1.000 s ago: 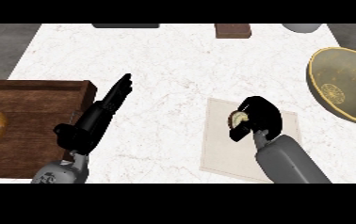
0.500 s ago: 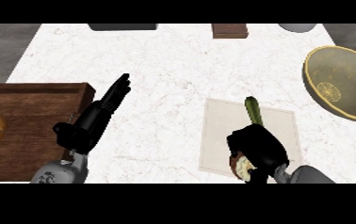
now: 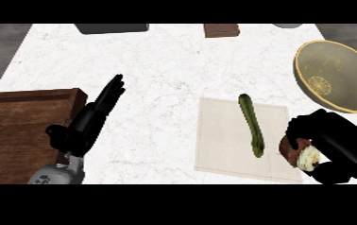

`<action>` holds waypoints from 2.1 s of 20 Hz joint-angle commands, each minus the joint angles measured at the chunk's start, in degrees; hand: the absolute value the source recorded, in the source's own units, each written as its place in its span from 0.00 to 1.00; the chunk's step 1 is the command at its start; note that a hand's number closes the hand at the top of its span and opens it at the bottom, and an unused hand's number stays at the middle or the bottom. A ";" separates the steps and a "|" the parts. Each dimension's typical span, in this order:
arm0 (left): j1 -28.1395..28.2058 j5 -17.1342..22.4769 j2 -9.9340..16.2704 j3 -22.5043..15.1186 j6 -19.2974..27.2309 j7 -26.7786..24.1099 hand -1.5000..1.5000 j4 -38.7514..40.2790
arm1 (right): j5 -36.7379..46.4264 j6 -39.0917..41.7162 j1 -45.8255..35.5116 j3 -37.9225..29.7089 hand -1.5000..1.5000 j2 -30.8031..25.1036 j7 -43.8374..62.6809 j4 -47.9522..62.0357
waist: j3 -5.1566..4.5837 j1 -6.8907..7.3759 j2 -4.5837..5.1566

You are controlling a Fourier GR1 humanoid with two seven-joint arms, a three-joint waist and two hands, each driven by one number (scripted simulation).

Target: Pick the cupcake from the placemat and place it in the bowl

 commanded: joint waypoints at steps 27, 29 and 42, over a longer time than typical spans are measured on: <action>-4.76 -2.72 -3.69 -0.67 -4.40 -1.09 0.50 3.62 | -7.84 5.41 -17.86 -22.16 1.00 2.71 -25.83 51.67 | -0.15 6.04 1.38; -2.40 -3.91 -4.18 -2.56 -4.24 -2.01 0.50 3.04 | -7.37 11.88 -21.81 -20.36 1.00 2.39 -23.48 55.87 | -0.16 7.30 1.54; -5.91 -3.87 -5.33 -0.28 -3.75 0.61 0.50 3.83 | -11.08 20.70 -38.58 -27.78 0.00 9.02 -39.09 81.27 | -0.05 5.81 1.44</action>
